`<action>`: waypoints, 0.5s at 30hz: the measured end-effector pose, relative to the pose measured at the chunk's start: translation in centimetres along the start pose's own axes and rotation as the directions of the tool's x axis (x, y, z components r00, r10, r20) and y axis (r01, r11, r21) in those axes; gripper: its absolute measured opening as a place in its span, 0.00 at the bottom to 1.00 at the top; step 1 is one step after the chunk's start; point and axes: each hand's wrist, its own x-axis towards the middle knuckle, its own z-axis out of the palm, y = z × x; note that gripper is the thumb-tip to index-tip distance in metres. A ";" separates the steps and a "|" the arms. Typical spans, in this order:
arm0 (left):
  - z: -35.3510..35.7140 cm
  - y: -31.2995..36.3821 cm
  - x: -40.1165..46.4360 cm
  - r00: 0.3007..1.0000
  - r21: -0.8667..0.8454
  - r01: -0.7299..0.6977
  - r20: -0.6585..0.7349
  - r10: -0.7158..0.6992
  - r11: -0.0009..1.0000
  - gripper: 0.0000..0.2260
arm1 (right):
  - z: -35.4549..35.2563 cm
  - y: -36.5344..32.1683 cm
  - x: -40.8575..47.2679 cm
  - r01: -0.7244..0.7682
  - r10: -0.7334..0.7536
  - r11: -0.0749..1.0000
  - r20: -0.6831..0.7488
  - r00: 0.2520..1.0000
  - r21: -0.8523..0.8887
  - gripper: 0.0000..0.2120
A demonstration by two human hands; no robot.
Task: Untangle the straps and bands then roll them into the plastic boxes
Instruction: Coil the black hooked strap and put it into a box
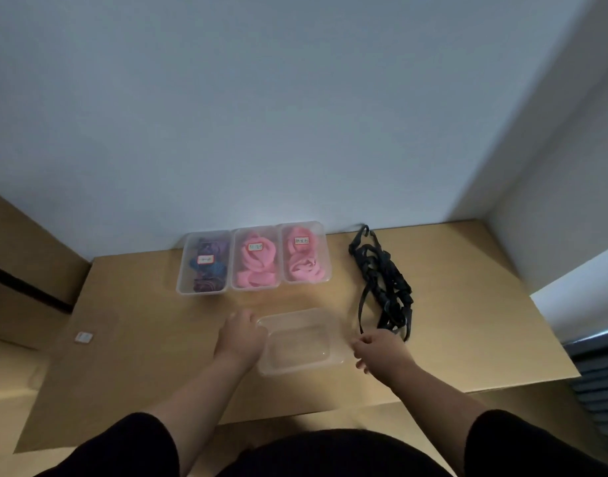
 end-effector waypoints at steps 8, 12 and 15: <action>1.4 5.3 -1.9 0.994 -0.001 -0.084 -0.063 0.084 0.996 0.25 | -5.5 2.4 2.1 0.048 -0.076 0.995 -0.365 0.928 -0.083 0.08; 3.1 7.8 -2.7 0.992 -0.050 -0.121 -0.044 0.119 0.991 0.18 | -7.4 3.8 4.1 -0.047 0.013 0.990 -0.249 0.969 -0.134 0.10; 4.4 9.3 -3.5 0.986 -0.108 -0.166 -0.001 0.167 0.980 0.07 | -8.0 4.1 4.5 0.015 -0.038 0.985 -0.132 0.991 -0.172 0.09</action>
